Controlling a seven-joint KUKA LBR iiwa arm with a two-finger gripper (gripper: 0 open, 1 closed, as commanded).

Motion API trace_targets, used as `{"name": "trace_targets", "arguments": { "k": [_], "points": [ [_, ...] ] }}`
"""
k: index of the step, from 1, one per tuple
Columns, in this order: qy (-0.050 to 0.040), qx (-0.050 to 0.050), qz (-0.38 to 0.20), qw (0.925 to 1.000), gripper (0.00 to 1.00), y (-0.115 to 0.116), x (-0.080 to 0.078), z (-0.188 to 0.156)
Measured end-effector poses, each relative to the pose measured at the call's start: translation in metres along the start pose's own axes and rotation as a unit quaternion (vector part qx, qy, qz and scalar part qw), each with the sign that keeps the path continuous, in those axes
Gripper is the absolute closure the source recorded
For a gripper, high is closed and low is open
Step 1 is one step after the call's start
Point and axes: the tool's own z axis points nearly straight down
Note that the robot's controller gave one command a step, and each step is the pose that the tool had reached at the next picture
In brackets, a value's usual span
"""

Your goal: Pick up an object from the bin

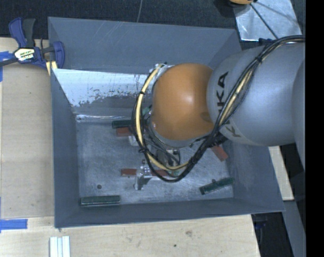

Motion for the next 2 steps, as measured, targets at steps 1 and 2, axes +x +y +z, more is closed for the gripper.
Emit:
{"name": "trace_targets", "arguments": {
  "k": [1,2],
  "points": [
    [-0.004,-0.001,0.001,1.0,0.0,-0.001,-0.002,-0.004],
    [-0.0055,-0.003,0.079,0.9969,1.0,-0.003,-0.03,0.096]
  ]
}}
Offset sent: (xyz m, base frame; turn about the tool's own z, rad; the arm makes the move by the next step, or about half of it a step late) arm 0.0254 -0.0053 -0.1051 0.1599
